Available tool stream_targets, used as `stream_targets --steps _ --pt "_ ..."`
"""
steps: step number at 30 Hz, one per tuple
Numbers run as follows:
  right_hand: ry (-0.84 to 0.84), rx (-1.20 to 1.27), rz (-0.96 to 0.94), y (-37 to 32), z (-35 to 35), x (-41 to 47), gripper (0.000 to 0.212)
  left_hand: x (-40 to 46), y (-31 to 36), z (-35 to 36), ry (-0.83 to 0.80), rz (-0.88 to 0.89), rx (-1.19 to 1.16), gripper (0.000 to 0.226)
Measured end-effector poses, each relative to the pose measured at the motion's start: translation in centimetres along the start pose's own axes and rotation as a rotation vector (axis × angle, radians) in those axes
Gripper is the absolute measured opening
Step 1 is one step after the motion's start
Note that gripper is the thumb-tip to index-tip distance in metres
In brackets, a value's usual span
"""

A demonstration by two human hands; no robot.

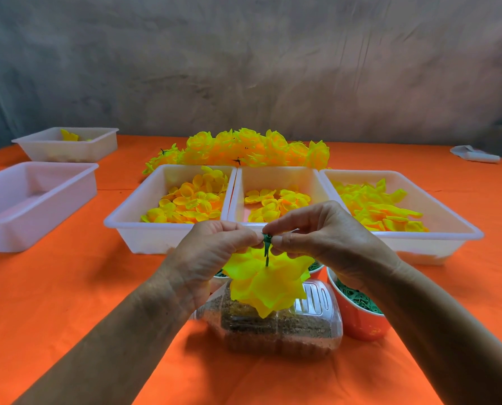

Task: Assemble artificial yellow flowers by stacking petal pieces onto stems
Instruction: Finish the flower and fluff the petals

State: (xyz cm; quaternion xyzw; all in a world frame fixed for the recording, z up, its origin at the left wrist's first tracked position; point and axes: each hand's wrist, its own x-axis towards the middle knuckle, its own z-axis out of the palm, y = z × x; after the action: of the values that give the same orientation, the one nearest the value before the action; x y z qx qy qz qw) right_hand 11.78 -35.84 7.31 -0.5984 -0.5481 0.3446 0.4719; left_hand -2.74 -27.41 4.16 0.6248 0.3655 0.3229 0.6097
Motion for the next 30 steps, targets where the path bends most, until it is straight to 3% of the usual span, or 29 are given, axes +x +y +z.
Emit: stream_targets --steps 7,17,24,30 --pt "-0.028 -0.055 -0.06 0.5 0.1 0.1 0.013 -0.2 -0.2 -0.2 -0.01 -0.007 0.013 0.026" --pt "-0.008 -0.157 -0.066 2.2 0.5 0.2 0.009 -0.6 -1.0 0.3 0.002 -0.001 0.053 0.02" --pt "0.028 -0.243 -0.117 2.8 0.6 0.6 0.017 -0.5 -1.4 0.2 0.009 -0.039 0.09 0.031" --pt "0.01 -0.336 -0.123 3.3 0.3 1.4 0.017 0.4 -1.0 0.4 -0.018 -0.074 0.142 0.011"
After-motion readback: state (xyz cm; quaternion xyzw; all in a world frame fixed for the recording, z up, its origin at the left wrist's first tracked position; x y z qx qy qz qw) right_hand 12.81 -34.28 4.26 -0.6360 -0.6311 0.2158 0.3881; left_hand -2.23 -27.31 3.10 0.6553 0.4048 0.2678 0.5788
